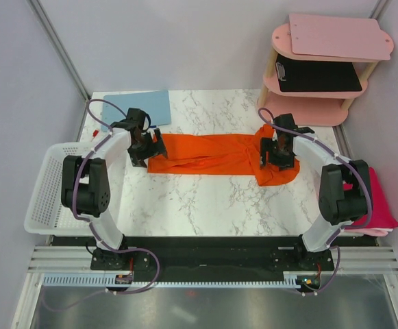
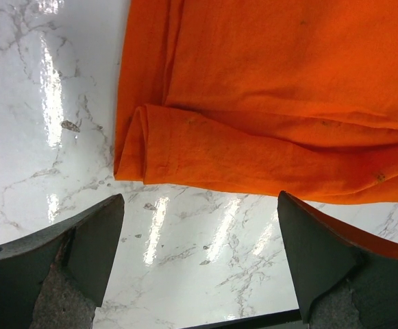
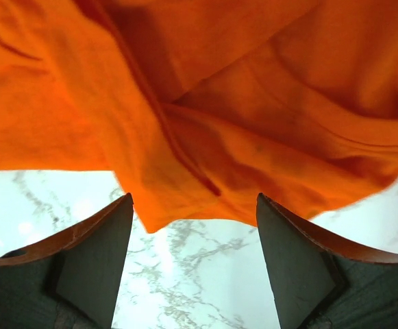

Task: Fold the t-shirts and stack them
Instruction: Fold the other side of the tshirt into a rectangle

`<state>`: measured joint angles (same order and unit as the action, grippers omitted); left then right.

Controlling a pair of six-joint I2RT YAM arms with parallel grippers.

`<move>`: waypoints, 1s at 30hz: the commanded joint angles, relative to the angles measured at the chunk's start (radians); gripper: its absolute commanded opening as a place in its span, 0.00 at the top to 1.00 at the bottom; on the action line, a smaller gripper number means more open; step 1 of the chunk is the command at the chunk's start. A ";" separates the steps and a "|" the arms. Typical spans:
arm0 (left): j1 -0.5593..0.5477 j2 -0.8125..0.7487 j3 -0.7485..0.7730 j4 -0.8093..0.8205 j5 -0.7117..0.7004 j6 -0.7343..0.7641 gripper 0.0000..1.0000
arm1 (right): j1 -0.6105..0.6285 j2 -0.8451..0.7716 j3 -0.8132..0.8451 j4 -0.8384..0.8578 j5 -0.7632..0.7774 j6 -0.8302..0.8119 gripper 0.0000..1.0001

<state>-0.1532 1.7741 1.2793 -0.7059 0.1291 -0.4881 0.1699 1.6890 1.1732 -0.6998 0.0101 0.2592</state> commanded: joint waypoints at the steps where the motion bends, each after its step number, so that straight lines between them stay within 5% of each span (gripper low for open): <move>1: -0.003 0.008 0.000 0.025 0.018 0.028 0.00 | -0.003 -0.015 -0.007 0.108 -0.205 0.008 0.20; 15: -0.005 0.013 -0.006 0.025 0.010 0.039 0.00 | -0.001 0.109 0.028 0.166 -0.179 -0.008 0.24; 18: -0.003 0.016 -0.005 0.023 0.007 0.039 0.00 | -0.001 0.112 0.039 0.168 -0.193 -0.008 0.49; 19: -0.005 0.021 -0.005 0.025 0.007 0.039 0.00 | -0.001 0.112 0.039 0.168 -0.197 -0.002 0.73; 22: -0.005 0.022 -0.008 0.025 0.007 0.039 0.00 | -0.003 0.086 0.037 0.163 -0.208 0.012 0.92; 30: -0.005 0.057 -0.001 0.023 -0.017 0.023 0.00 | -0.003 0.003 0.068 0.077 -0.207 0.018 0.90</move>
<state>-0.1555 1.8061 1.2751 -0.7002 0.1322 -0.4808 0.1673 1.7649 1.1805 -0.5884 -0.1864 0.2680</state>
